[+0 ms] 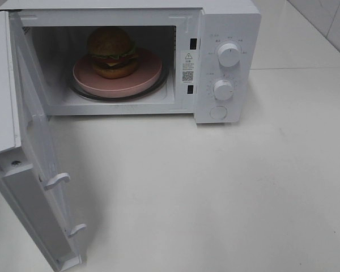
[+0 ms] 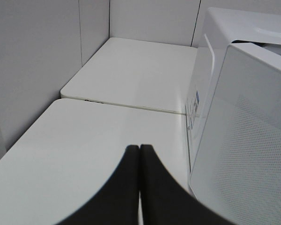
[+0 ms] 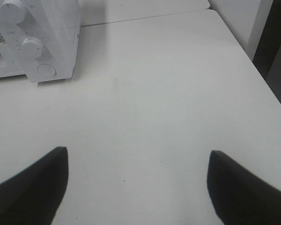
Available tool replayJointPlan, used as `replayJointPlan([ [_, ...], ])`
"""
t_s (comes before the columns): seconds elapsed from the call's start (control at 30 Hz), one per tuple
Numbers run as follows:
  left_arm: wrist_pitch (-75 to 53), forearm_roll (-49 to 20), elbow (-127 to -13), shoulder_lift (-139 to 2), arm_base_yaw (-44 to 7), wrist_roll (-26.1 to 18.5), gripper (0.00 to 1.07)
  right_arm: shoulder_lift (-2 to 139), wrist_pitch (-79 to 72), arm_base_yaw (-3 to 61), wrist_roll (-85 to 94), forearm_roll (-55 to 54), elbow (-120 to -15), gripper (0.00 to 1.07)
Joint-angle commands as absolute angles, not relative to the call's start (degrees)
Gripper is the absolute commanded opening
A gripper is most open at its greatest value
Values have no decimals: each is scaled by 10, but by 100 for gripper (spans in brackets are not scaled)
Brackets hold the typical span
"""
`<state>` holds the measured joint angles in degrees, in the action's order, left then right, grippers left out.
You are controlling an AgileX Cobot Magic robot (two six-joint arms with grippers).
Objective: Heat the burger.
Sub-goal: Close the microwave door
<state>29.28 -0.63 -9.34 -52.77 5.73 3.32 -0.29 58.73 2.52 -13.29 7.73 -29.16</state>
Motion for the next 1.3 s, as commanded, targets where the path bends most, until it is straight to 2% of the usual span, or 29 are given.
replayJointPlan([
  [0.03,347,23,-87,-556,59,52,0,-17,579,22,-135,79,-292,76],
  [0.07,366,81,-87,-588,59,81,0,-17,579,22,-135,79,-292,76],
  [0.1,378,109,-87,-600,59,91,0,-17,579,22,-135,79,-292,76],
  [0.13,378,109,-87,-600,59,91,0,-17,579,22,-135,79,-292,76],
  [0.17,407,172,-87,-628,59,110,0,-17,579,22,-135,79,-292,76],
  [0.2,429,198,-87,-642,59,121,0,-17,579,22,-135,79,-292,76],
  [0.23,429,198,-87,-642,59,121,0,-17,579,22,-135,79,-292,76],
  [0.27,467,230,-87,-664,59,140,0,-17,579,22,-135,79,-292,76],
  [0.4,506,252,-88,-692,59,156,0,-17,579,22,-135,79,-292,76],
  [0.47,544,300,-88,-714,59,158,0,-17,579,22,-135,79,-292,76],
  [0.6,569,331,-89,-725,59,163,0,-17,579,22,-135,79,-292,76],
  [0.77,570,332,-91,-735,59,176,0,-17,579,22,-135,79,-292,76],
  [0.83,558,364,-112,-757,59,190,0,-17,579,22,-135,79,-292,76],
  [1.03,572,383,-124,-794,58,215,0,-17,579,22,-135,79,-292,76],
  [1.3,552,368,-144,-827,3,207,0,-17,579,22,-135,79,-292,75],
])
